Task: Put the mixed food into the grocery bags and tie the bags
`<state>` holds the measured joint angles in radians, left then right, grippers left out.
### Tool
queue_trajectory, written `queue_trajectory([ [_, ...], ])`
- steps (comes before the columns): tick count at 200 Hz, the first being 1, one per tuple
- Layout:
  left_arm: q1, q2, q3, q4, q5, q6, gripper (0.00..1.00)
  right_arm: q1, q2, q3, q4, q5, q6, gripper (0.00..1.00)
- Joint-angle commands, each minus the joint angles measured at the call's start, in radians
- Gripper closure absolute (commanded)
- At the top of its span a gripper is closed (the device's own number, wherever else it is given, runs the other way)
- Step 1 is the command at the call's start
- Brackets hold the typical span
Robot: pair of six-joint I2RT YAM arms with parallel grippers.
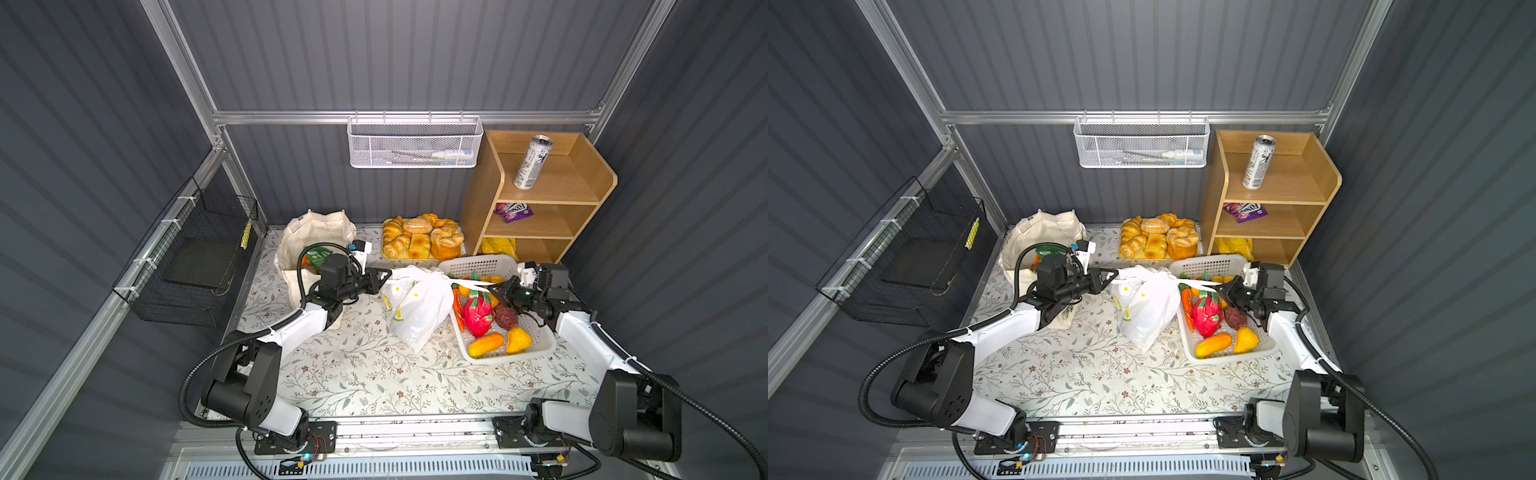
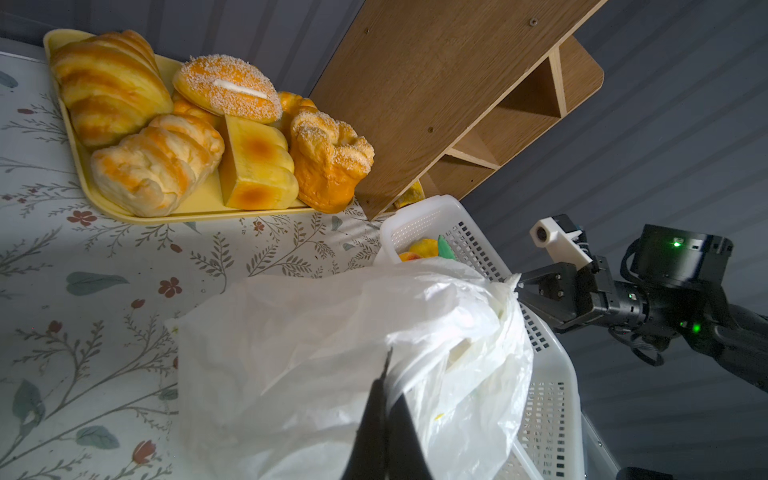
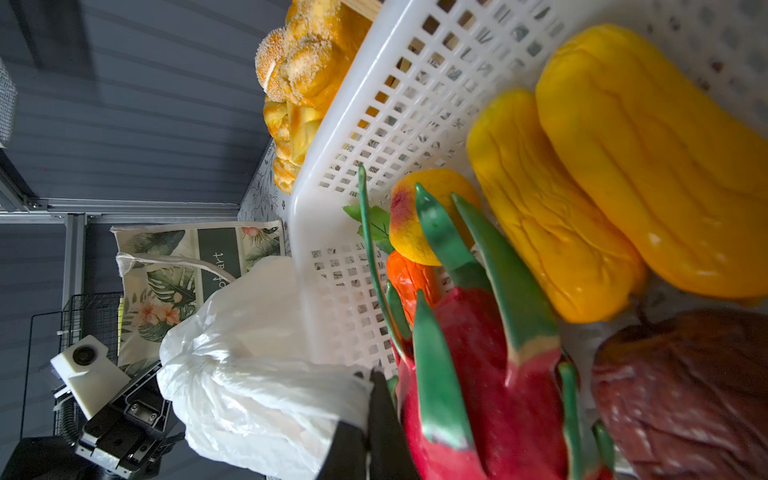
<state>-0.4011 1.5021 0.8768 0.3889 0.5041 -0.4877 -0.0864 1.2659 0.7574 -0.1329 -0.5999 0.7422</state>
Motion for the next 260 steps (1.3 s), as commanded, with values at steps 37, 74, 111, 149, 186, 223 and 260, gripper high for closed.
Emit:
queue_trajectory([
  [37, -0.012, -0.003, 0.19, -0.178, -0.077, 0.253, 0.63, 0.172, 0.046, 0.185, -0.099, 0.08, -0.207, 1.0],
  [74, -0.017, -0.013, 0.26, -0.286, -0.023, 0.37, 0.57, 0.237, 0.048, 0.221, -0.121, 0.069, -0.234, 1.0],
  [111, -0.112, 0.082, 0.505, -0.646, -0.09, 0.645, 0.5, 0.276, 0.055, 0.246, -0.148, 0.078, -0.26, 1.0],
  [149, -0.169, 0.217, 0.697, -0.843, -0.206, 0.724, 0.47, 0.298, 0.062, 0.229, -0.148, 0.08, -0.269, 1.0],
  [186, -0.223, 0.335, 0.848, -0.996, -0.272, 0.812, 0.33, 0.316, 0.071, 0.22, -0.149, 0.083, -0.279, 1.0],
  [223, -0.235, 0.38, 0.904, -1.065, -0.314, 0.867, 0.0, 0.32, 0.072, 0.213, -0.148, 0.078, -0.285, 0.86],
  [260, -0.238, 0.364, 0.909, -1.086, -0.334, 0.899, 0.0, 0.321, 0.071, 0.209, -0.15, 0.08, -0.295, 0.77],
])
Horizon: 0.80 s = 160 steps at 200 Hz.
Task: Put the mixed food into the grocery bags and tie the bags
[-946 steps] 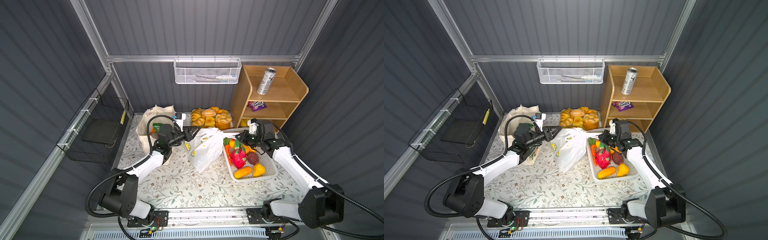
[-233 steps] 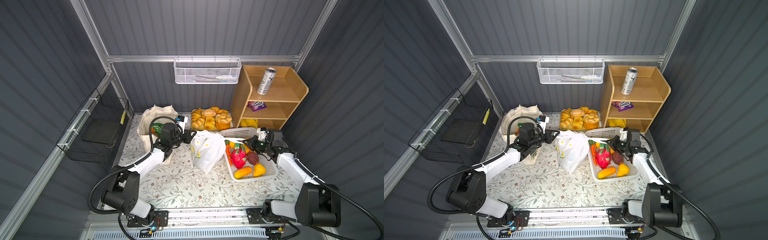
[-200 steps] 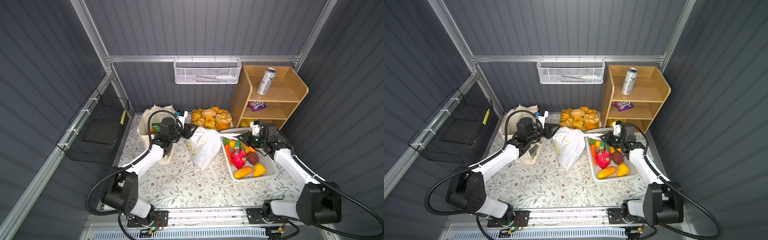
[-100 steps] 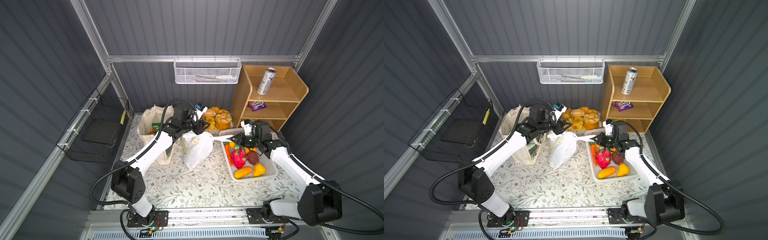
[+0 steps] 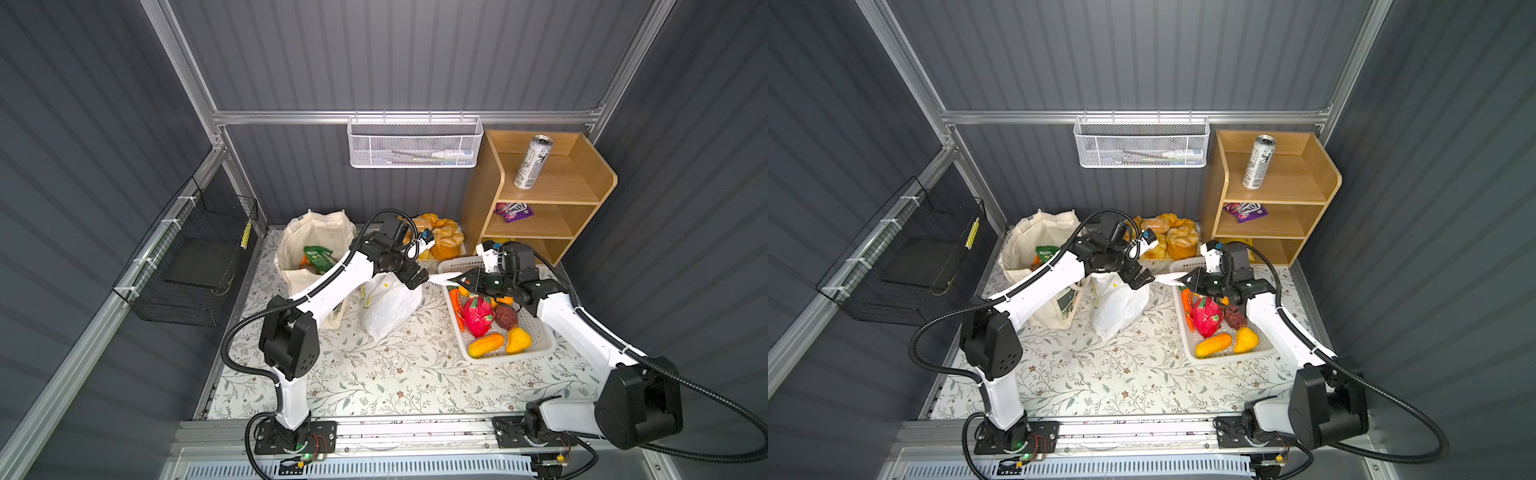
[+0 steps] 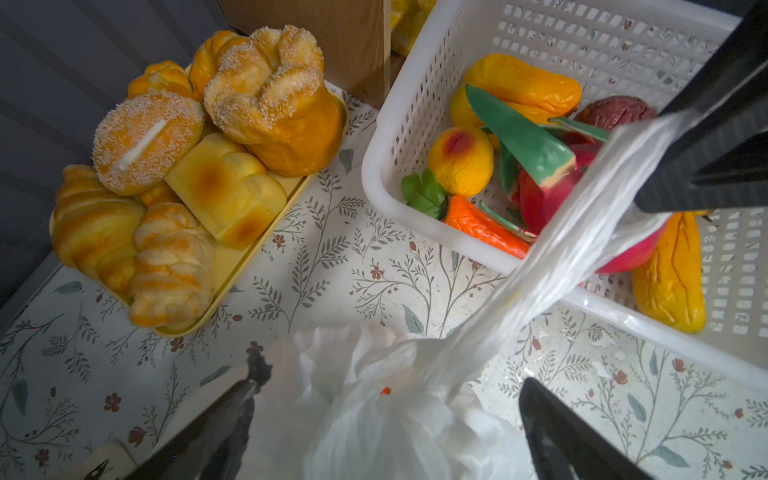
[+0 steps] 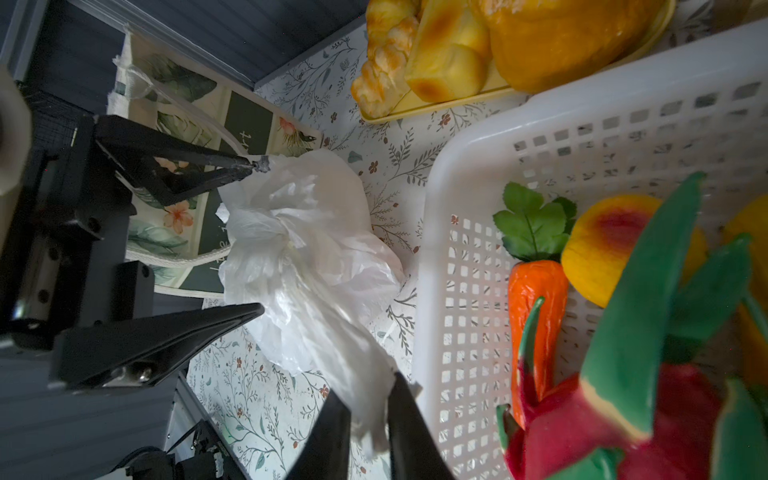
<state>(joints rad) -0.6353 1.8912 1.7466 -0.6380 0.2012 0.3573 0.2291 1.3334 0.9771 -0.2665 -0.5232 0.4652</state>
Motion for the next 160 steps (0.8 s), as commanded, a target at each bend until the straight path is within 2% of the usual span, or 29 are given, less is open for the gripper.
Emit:
queue_trajectory([
  [1, -0.004, -0.026, 0.041, -0.06, -0.032, 0.054, 0.0, 0.006, 0.005, -0.011, -0.016, 0.003, -0.018, 0.77],
  [55, -0.004, -0.029, 0.047, -0.143, -0.008, 0.162, 0.0, 0.008, 0.006, -0.021, -0.003, -0.003, -0.019, 0.78],
  [160, -0.004, 0.13, 0.041, -0.111, -0.043, 0.16, 0.01, 0.032, 0.006, -0.033, 0.007, 0.002, -0.016, 0.79],
])
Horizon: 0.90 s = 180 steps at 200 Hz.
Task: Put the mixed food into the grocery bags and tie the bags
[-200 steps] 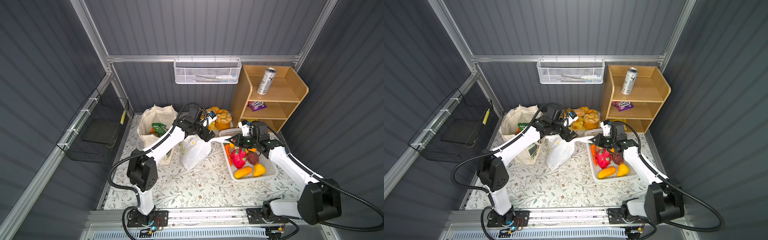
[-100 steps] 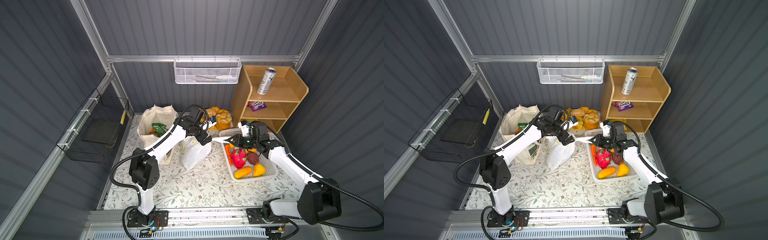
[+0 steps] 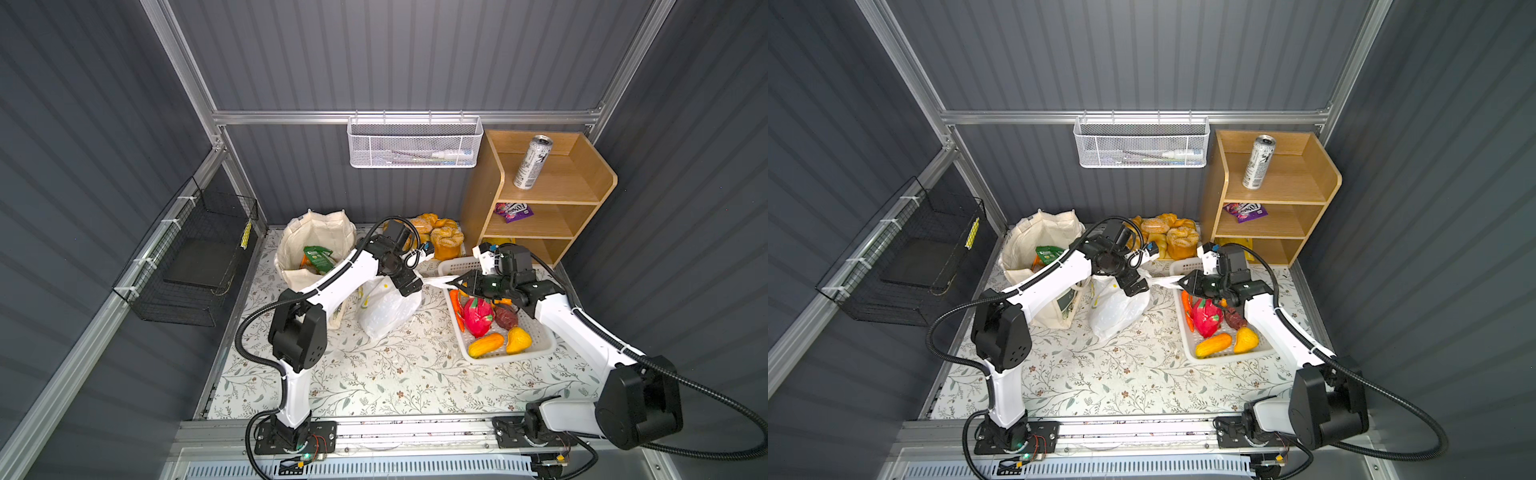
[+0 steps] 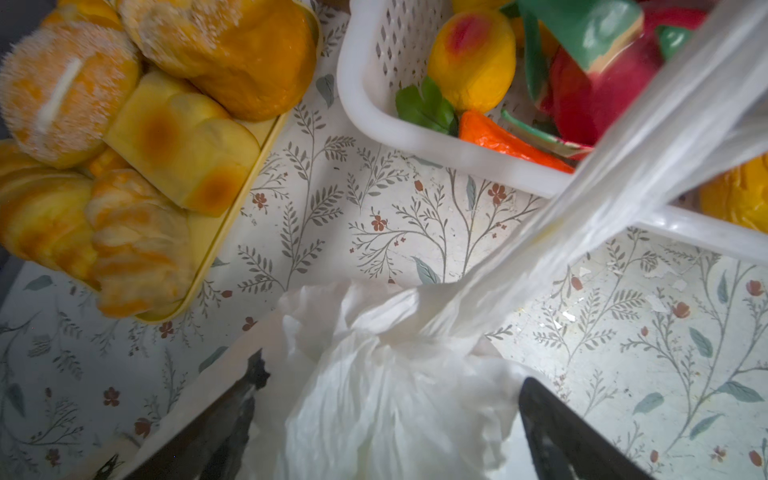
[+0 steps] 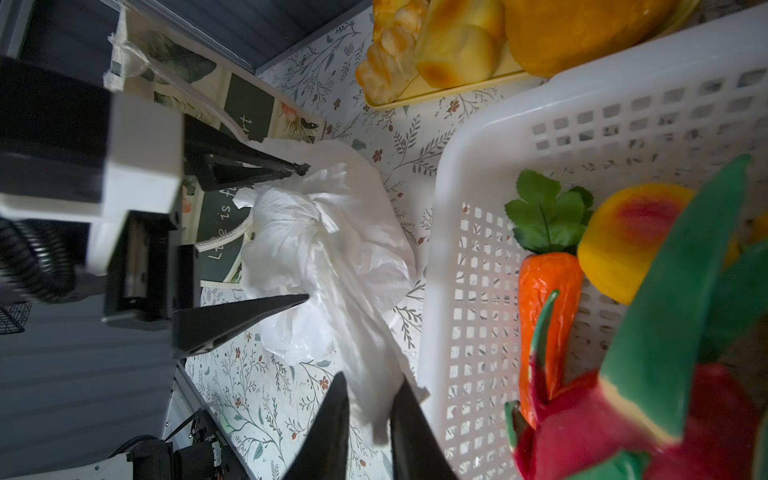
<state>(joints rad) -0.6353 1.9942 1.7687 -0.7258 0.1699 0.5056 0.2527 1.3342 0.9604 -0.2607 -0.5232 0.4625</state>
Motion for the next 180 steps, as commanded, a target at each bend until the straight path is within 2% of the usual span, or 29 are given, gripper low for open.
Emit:
queue_trajectory([
  [1, -0.004, 0.027, 0.018, -0.023, -0.012, 0.011, 0.01, 0.008, 0.006, -0.017, 0.001, 0.002, -0.014, 0.79],
  [9, -0.004, 0.029, 0.013, -0.026, -0.007, 0.012, 0.08, 0.008, 0.005, -0.018, 0.001, 0.002, -0.012, 0.79],
  [15, -0.004, 0.031, 0.015, -0.034, 0.002, 0.01, 0.24, 0.009, 0.003, -0.021, 0.004, 0.0, -0.012, 0.79],
  [19, -0.004, 0.033, 0.016, -0.04, 0.009, 0.01, 0.4, 0.009, 0.001, -0.022, 0.003, 0.0, -0.012, 0.79],
  [26, -0.004, 0.038, 0.021, -0.049, 0.019, 0.007, 0.78, 0.009, -0.001, -0.022, 0.004, 0.0, -0.012, 0.79],
  [31, -0.004, 0.04, 0.024, -0.057, 0.023, 0.004, 1.0, 0.01, -0.002, -0.025, 0.004, 0.001, -0.01, 0.78],
  [41, -0.004, 0.038, 0.022, -0.056, 0.028, -0.005, 1.0, 0.01, -0.007, -0.028, 0.006, 0.001, -0.011, 0.74],
  [70, -0.004, -0.007, 0.046, -0.036, 0.06, -0.047, 1.0, 0.007, -0.055, -0.014, -0.023, 0.013, -0.023, 0.43],
  [86, -0.004, -0.057, 0.092, -0.007, 0.079, -0.086, 1.0, -0.015, -0.113, -0.01, -0.033, 0.025, -0.018, 0.32],
  [111, -0.004, -0.136, 0.181, 0.038, 0.079, -0.133, 1.0, -0.143, -0.236, -0.062, 0.033, -0.006, 0.103, 0.24],
  [129, -0.004, -0.181, 0.247, 0.065, 0.017, -0.144, 1.0, -0.218, -0.312, -0.084, 0.06, -0.018, 0.165, 0.2],
  [157, 0.004, -0.226, 0.353, 0.089, -0.091, -0.117, 1.0, -0.233, -0.331, -0.046, 0.006, -0.015, 0.147, 0.16],
  [180, 0.051, -0.261, 0.405, 0.092, -0.138, -0.078, 1.0, -0.232, -0.311, -0.043, 0.005, -0.026, 0.145, 0.14],
])
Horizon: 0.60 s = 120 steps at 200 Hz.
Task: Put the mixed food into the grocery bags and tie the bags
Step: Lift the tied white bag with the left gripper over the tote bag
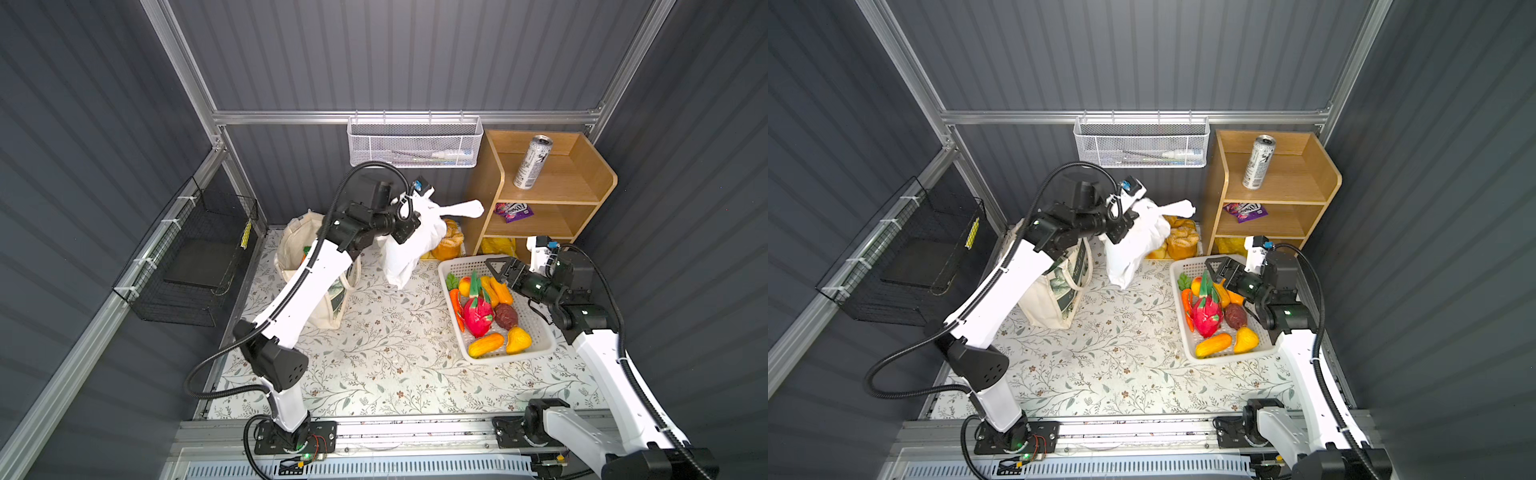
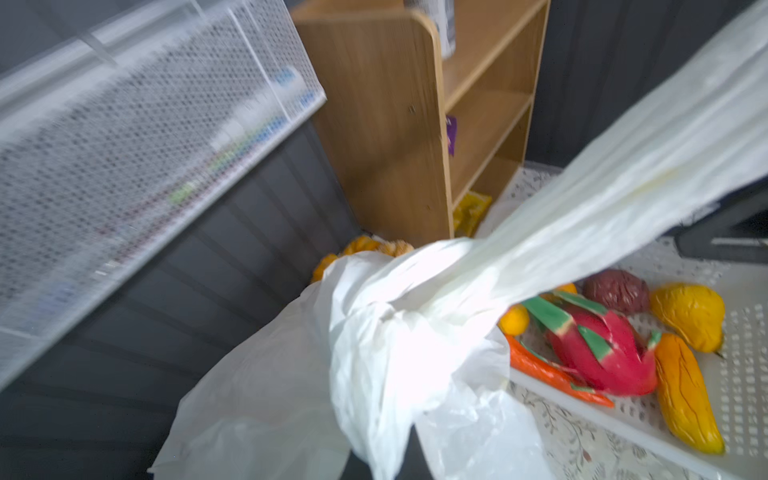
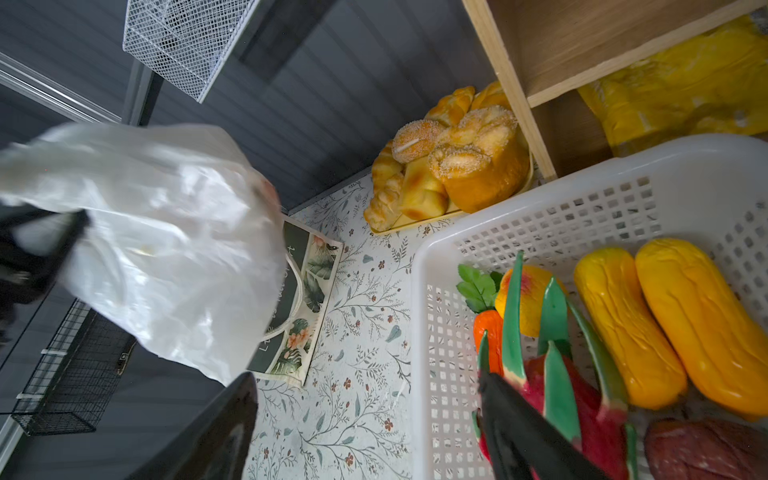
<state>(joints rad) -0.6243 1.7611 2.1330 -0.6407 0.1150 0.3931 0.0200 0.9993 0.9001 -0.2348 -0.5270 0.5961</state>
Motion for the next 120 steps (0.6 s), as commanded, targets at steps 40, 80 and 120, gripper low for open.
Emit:
queue_trajectory([
  [40, 0.191, -0.139, -0.057, 0.088, -0.137, 0.08, 1.0, 0.006, 0.052, 0.014, -0.01, -0.047, 0.007, 0.11],
  [80, 0.305, -0.167, -0.129, 0.176, -0.125, 0.085, 1.0, 0.033, 0.081, 0.02, -0.007, -0.052, -0.004, 0.1],
  [120, 0.342, -0.131, -0.111, 0.157, -0.094, 0.124, 1.0, 0.046, 0.081, 0.017, -0.014, -0.039, -0.01, 0.09],
])
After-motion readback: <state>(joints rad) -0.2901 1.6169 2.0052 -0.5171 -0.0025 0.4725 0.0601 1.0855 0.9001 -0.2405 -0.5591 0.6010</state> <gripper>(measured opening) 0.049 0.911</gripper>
